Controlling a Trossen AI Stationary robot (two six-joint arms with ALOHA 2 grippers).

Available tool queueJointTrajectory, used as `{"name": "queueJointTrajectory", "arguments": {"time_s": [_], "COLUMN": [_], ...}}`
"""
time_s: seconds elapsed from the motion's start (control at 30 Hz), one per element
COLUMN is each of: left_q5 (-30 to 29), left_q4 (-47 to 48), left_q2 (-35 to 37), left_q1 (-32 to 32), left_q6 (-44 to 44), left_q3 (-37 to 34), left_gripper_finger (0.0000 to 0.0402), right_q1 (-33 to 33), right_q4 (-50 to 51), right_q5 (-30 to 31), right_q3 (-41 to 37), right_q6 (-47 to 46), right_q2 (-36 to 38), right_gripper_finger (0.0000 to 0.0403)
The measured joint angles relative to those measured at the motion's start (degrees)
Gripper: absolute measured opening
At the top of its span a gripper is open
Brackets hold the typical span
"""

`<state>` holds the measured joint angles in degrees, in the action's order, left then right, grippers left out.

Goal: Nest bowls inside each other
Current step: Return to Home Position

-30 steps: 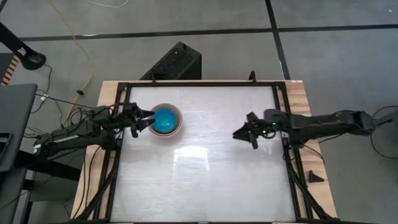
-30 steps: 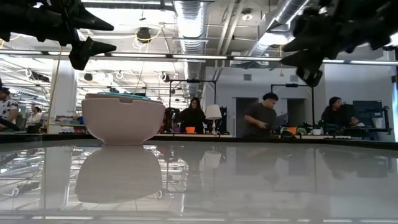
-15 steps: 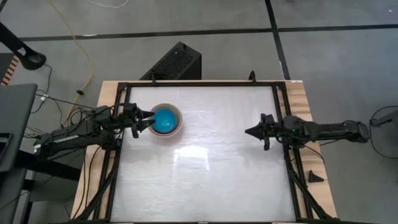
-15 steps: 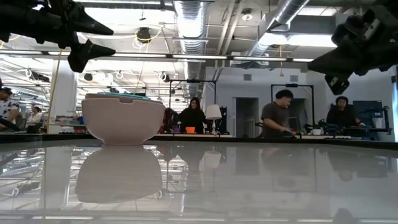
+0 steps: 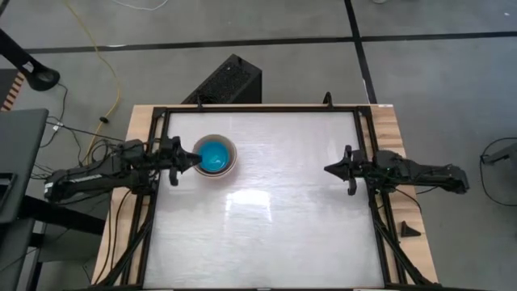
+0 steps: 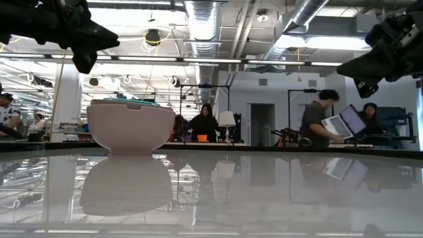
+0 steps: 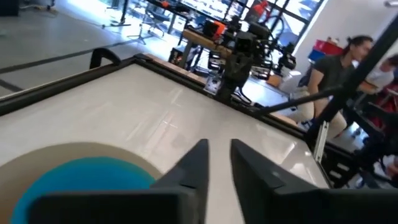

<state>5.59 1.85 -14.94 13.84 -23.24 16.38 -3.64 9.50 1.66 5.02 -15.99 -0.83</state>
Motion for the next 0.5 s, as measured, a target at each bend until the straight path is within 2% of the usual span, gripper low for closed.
{"name": "queueJointTrajectory", "arguments": {"time_s": [0.13,0.27,0.5], "left_q5": [-0.30,-0.78,-0.05], "left_q4": [-3.79,-9.91,-6.73], "left_q2": [0.10,2.02,8.35], "left_q1": [-2.13,-3.62,-3.71], "left_q6": [0.99,-1.02,-0.79], "left_q3": [-1.49,-6.38,-8.26], "left_gripper_finger": [0.0007,0.0003,0.0000], "right_q1": [0.28,0.28,0.28], "right_q4": [1.48,1.44,1.84], "right_q5": [-0.23,-0.29,-0.38], "right_q3": [0.00,0.00,0.00], "right_q6": [0.05,0.07,0.02], "right_q2": [0.74,0.75,0.68], "right_gripper_finger": [0.0031,0.0026,0.0037]}}
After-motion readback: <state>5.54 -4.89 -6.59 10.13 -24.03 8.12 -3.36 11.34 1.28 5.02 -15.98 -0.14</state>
